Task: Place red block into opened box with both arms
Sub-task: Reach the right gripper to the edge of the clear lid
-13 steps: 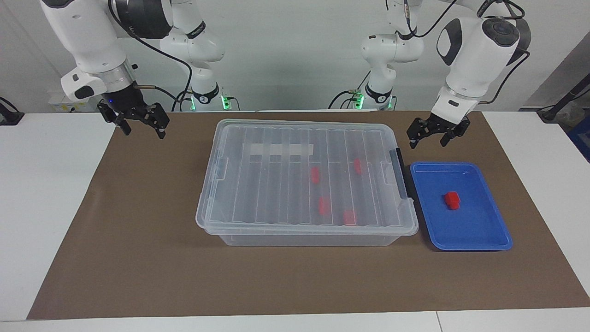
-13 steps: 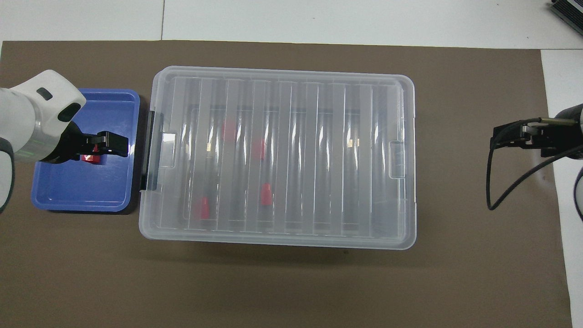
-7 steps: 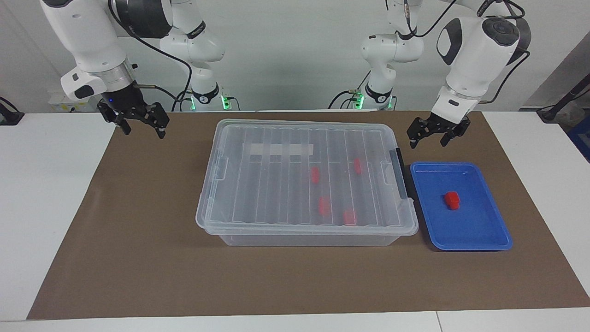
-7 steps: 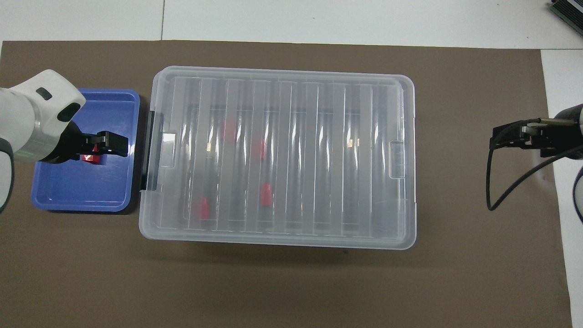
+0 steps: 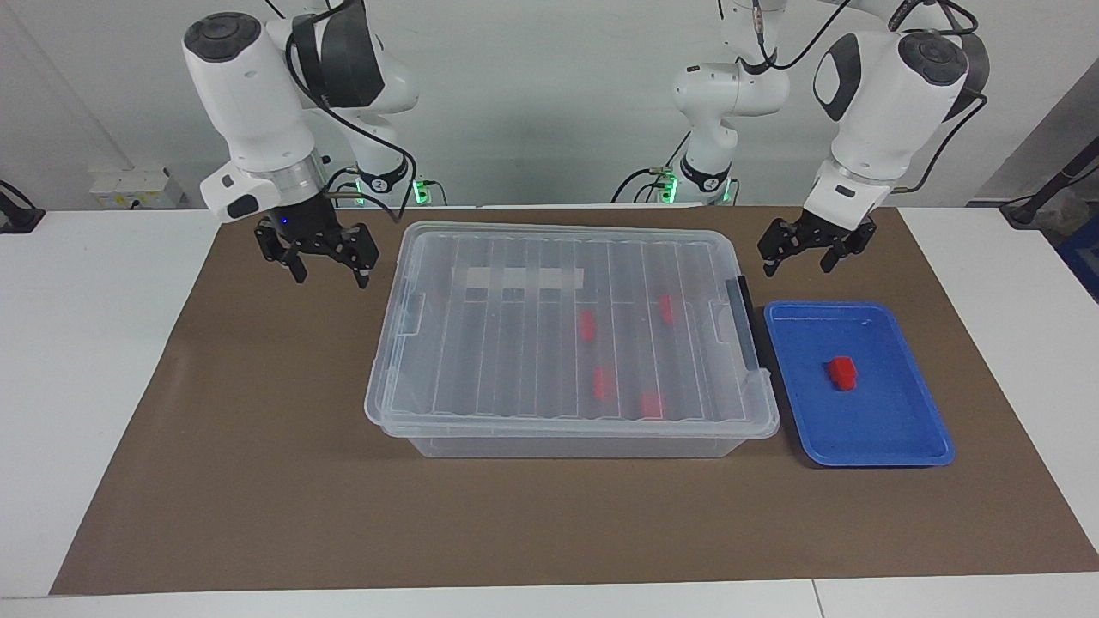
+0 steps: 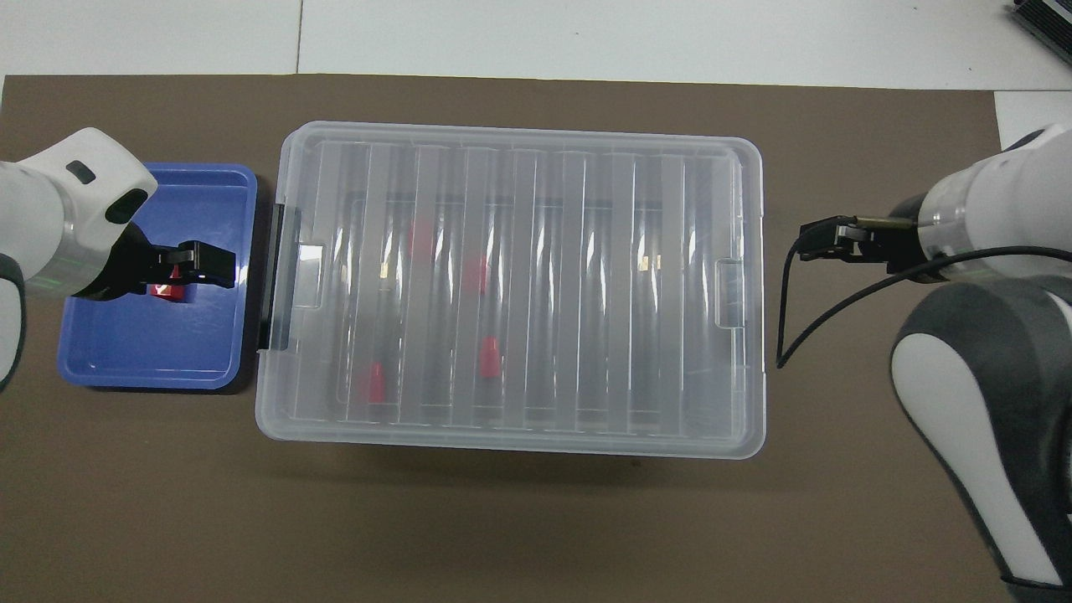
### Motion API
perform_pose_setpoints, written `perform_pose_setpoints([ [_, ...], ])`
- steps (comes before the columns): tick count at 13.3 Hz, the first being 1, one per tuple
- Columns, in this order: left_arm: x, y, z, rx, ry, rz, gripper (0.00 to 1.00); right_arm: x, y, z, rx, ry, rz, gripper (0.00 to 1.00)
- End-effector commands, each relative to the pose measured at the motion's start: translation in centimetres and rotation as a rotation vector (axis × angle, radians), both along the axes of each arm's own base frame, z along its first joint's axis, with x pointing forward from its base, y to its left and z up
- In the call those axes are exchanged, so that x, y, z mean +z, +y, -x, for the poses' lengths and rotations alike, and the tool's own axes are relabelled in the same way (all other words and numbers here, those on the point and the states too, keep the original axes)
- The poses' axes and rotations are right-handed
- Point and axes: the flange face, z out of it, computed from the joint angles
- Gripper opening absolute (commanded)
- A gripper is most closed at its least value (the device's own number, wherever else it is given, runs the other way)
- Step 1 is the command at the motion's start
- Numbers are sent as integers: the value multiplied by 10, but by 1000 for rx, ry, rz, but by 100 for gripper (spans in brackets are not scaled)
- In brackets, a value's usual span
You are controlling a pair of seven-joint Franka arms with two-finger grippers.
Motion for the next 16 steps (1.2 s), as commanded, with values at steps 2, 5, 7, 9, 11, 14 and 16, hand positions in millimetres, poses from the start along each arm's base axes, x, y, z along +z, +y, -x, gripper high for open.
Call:
perform_pose_setpoints([
  [2, 4, -1, 7, 3, -17, 15, 100, -32, 25, -2, -24, -9, -24, 100],
  [5, 6, 0, 7, 7, -20, 15, 100, -53, 20, 14, -22, 19, -14, 100],
  [7, 7, 1, 7, 12, -20, 15, 100, -59, 17, 21, -23, 35, -9, 100],
  [9, 6, 4, 6, 18, -17, 15, 100, -65, 15, 27, -22, 47, -5, 100],
  [11, 6, 10, 5, 29, -17, 15, 100, -74, 12, 37, 17, 60, 2, 100],
  [14, 6, 9, 6, 26, -17, 15, 100, -81, 3, 43, 23, 72, 7, 100],
  [16, 6, 8, 6, 24, -19, 15, 100, -85, -5, 44, 45, 80, 9, 100],
])
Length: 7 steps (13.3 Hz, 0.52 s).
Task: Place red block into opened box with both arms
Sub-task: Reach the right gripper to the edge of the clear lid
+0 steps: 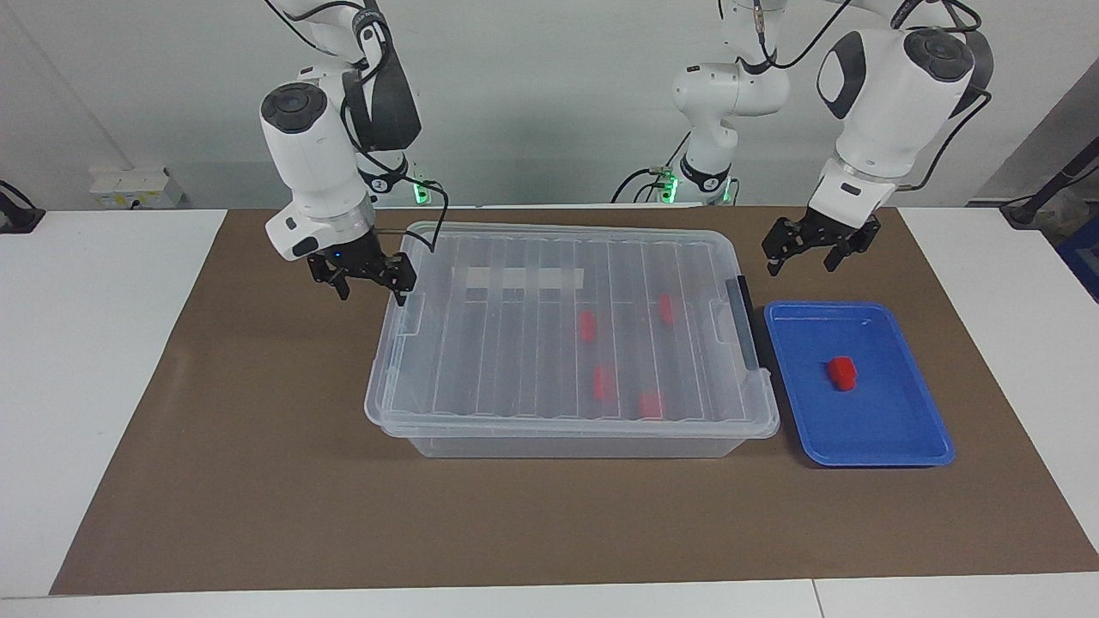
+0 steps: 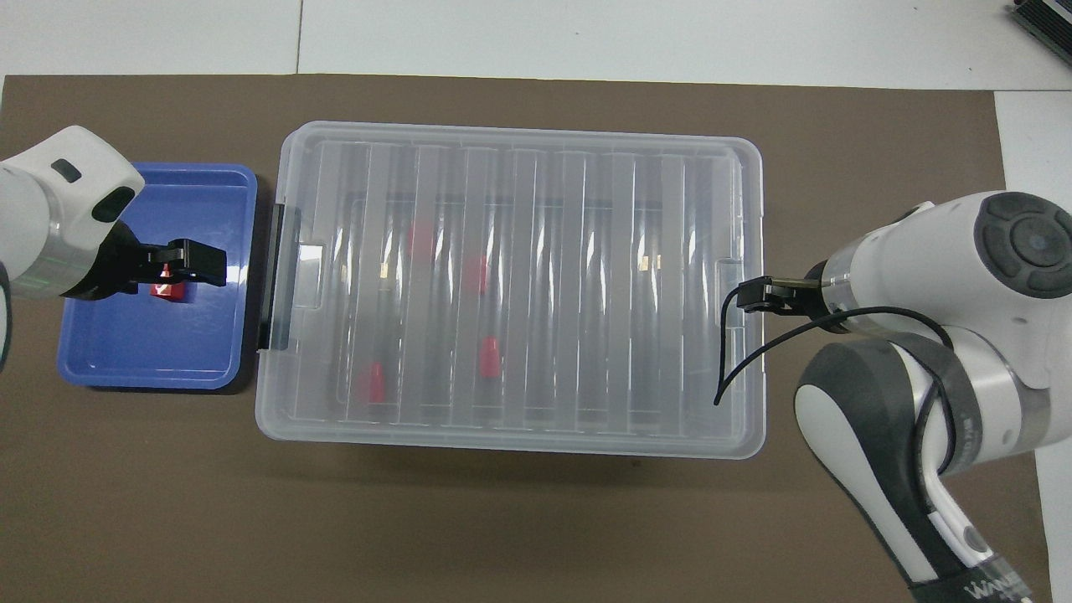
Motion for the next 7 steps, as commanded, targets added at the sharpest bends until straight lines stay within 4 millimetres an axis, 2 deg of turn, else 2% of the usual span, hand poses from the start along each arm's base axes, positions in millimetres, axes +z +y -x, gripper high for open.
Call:
perform_pose_setpoints([
  [1, 3, 1, 6, 10, -10, 14, 100, -1, -13, 10, 34, -12, -11, 100],
  [6, 4, 2, 6, 13, -13, 14, 100, 0, -19, 8, 16, -27, -14, 99],
  [7, 4, 2, 6, 14, -13, 14, 100, 2, -13, 6, 20, -58, -19, 99],
])
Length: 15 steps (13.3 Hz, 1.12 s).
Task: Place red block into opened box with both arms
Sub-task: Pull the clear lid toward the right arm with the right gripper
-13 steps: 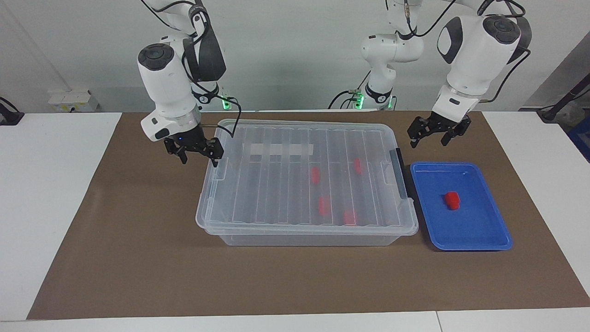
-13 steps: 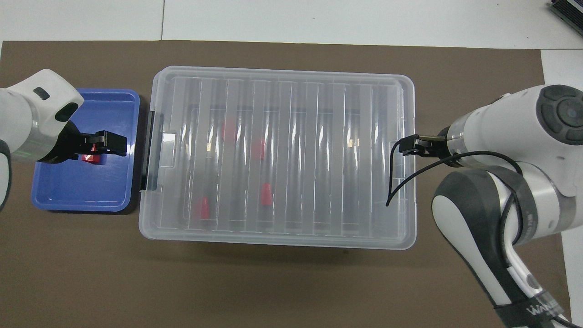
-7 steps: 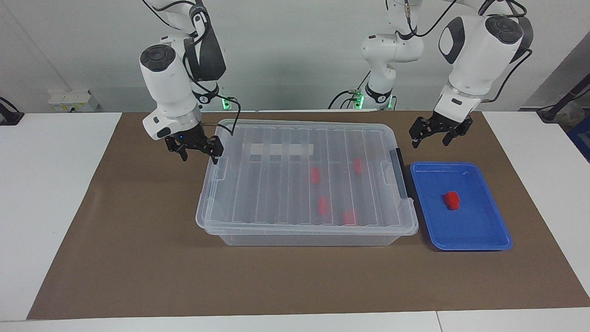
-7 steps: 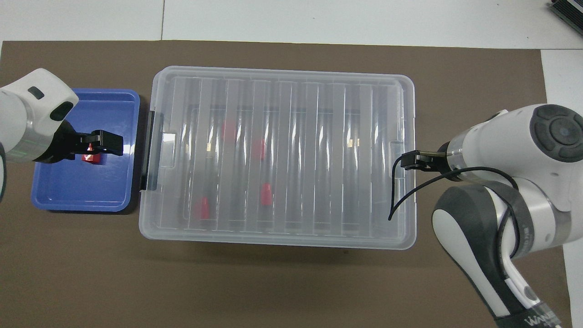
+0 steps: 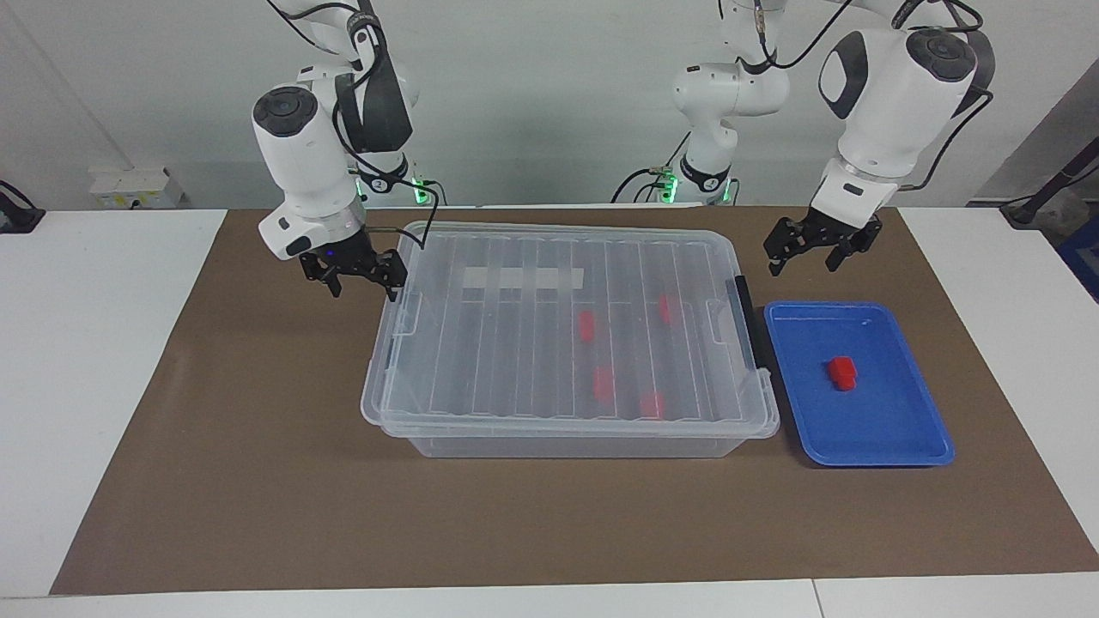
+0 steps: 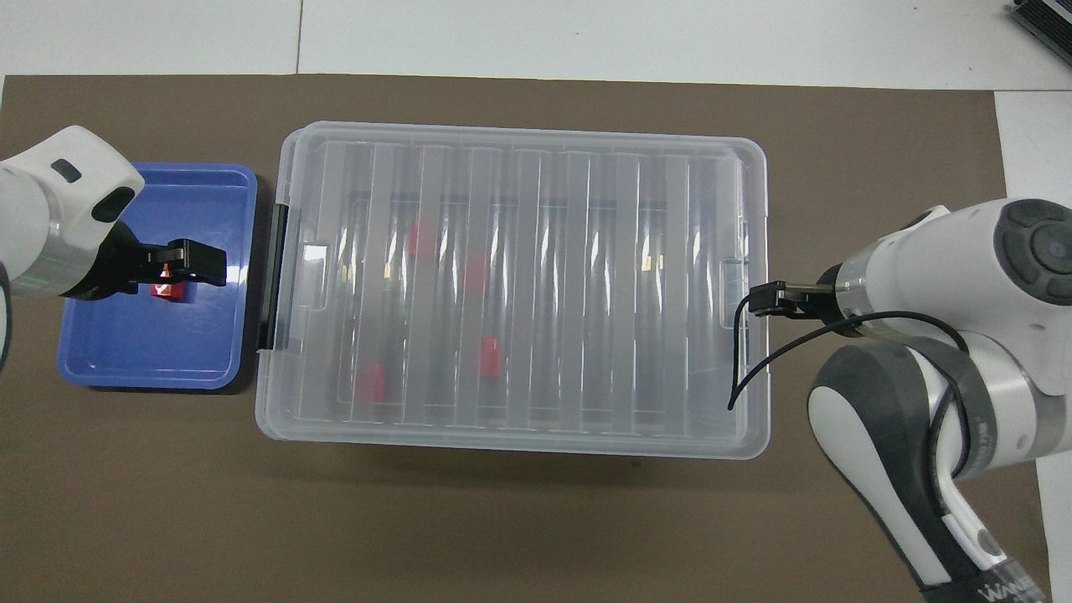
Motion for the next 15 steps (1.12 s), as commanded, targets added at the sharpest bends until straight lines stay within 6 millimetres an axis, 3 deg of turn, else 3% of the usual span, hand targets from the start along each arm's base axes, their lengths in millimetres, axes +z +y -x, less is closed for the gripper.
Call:
perform_pose_setpoints([
  [1, 4, 2, 6, 14, -13, 14, 100, 0, -3, 2, 8, -56, -20, 99],
  [9, 4, 3, 10, 18, -3, 8, 100, -13, -5, 13, 18, -31, -14, 99],
  [12, 4, 21, 8, 42, -5, 8, 100, -14, -5, 15, 16, -28, -14, 99],
  [15, 4, 22, 7, 41, -10, 8, 100, -14, -11, 15, 44, -19, -11, 100],
])
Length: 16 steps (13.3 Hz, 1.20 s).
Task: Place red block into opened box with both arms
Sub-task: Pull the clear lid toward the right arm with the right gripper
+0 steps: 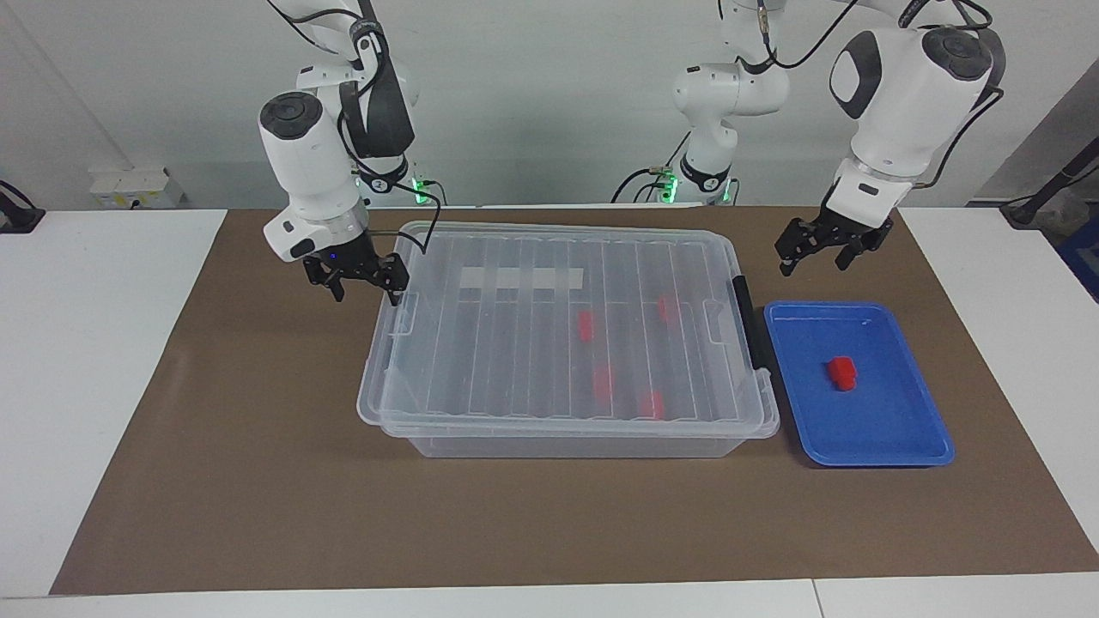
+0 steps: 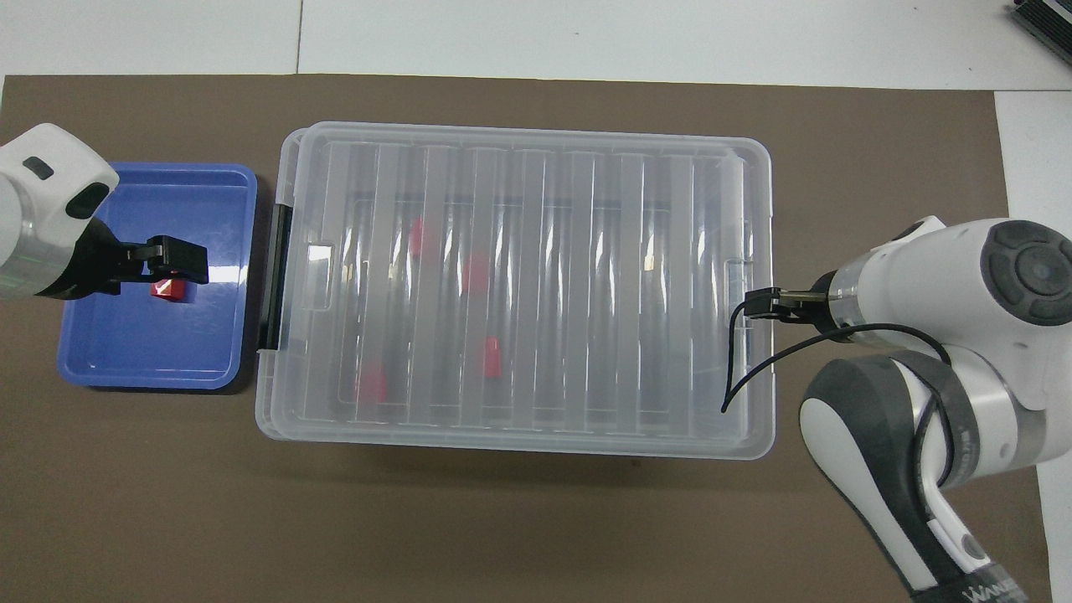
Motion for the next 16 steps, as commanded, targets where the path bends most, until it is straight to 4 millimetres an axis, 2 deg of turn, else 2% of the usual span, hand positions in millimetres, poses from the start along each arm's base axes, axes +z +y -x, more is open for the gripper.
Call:
perform_pose_setpoints([
  [1, 3, 3, 8, 2, -12, 8, 100, -1, -17, 8, 52, 1, -7, 100],
  [3, 3, 10, 7, 5, -15, 6, 100, -2, -46, 5, 98, 7, -2, 100],
  [6, 1, 47, 3, -66, -37, -2, 100, -2, -92, 4, 141, 13, 3, 100],
  [8, -11, 56, -2, -59, -62, -3, 100, -4, -118, 8, 163, 35, 2, 100],
  [9, -24, 57, -6, -71, -73, -6, 100, -3, -130, 8, 180, 35, 3, 100],
  [10, -39, 69, -10, -79, -81, -11, 100, -2, -143, 9, 197, 33, 4, 100],
  [12, -71, 77, -23, -183, -83, -19, 100, -2, -164, 11, 238, 33, 6, 100],
  [14, -107, 87, -33, -213, -95, -28, 100, -2, -173, 12, 245, 30, 13, 100],
  [16, -128, 92, -33, -221, -106, -32, 100, -1, -183, 13, 261, 26, 24, 100],
])
